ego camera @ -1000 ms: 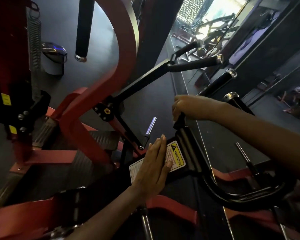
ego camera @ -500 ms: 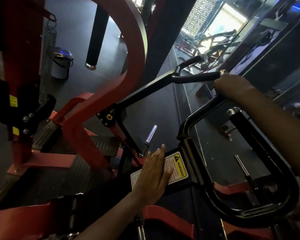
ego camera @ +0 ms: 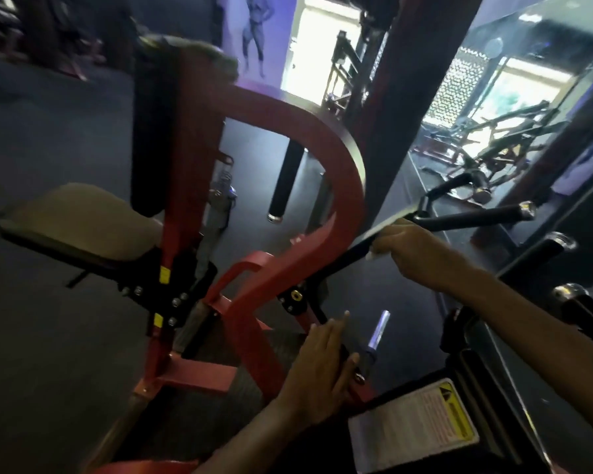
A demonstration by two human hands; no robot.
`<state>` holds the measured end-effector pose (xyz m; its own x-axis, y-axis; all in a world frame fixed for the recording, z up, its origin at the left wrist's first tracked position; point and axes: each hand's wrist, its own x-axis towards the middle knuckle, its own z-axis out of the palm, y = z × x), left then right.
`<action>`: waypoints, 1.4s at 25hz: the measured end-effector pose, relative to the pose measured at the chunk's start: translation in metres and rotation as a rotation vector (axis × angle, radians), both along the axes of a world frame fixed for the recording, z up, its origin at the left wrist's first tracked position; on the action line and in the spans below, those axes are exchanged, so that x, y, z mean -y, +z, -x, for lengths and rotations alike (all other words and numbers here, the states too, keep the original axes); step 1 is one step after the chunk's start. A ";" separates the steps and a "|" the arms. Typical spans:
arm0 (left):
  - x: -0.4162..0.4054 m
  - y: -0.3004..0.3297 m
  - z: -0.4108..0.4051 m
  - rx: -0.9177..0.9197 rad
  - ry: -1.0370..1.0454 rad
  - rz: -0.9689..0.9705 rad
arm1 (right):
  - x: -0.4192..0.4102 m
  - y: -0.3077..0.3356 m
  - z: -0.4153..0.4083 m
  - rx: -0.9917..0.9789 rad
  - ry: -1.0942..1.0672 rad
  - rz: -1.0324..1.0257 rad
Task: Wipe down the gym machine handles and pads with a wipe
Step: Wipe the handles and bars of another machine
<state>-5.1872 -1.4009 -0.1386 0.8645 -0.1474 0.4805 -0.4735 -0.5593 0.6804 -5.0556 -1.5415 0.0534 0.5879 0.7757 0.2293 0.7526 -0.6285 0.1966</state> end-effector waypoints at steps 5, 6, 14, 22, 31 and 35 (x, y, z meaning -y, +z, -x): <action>-0.139 0.064 -0.041 0.217 0.208 -0.242 | -0.081 -0.004 0.007 0.076 0.061 -0.478; -0.159 0.081 -0.053 0.262 0.233 -0.314 | -0.093 -0.008 0.008 0.083 0.045 -0.512; -0.236 0.210 -0.163 0.615 0.306 -0.704 | -0.170 -0.036 -0.006 0.336 -0.163 -0.784; -0.254 0.219 -0.230 0.759 0.278 -0.725 | -0.198 -0.029 -0.086 0.679 -0.335 -0.317; -0.250 0.217 -0.230 0.796 0.353 -0.707 | -0.206 -0.093 -0.099 0.557 -0.248 -0.572; -0.249 0.217 -0.228 0.805 0.391 -0.702 | -0.198 -0.149 -0.093 0.355 -0.145 -0.531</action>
<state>-4.9590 -1.1520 0.0786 0.3881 -0.3909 0.8346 -0.3408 -0.9023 -0.2641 -4.9624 -1.3438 -0.0957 0.4958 0.4223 0.7589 0.5994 -0.7987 0.0529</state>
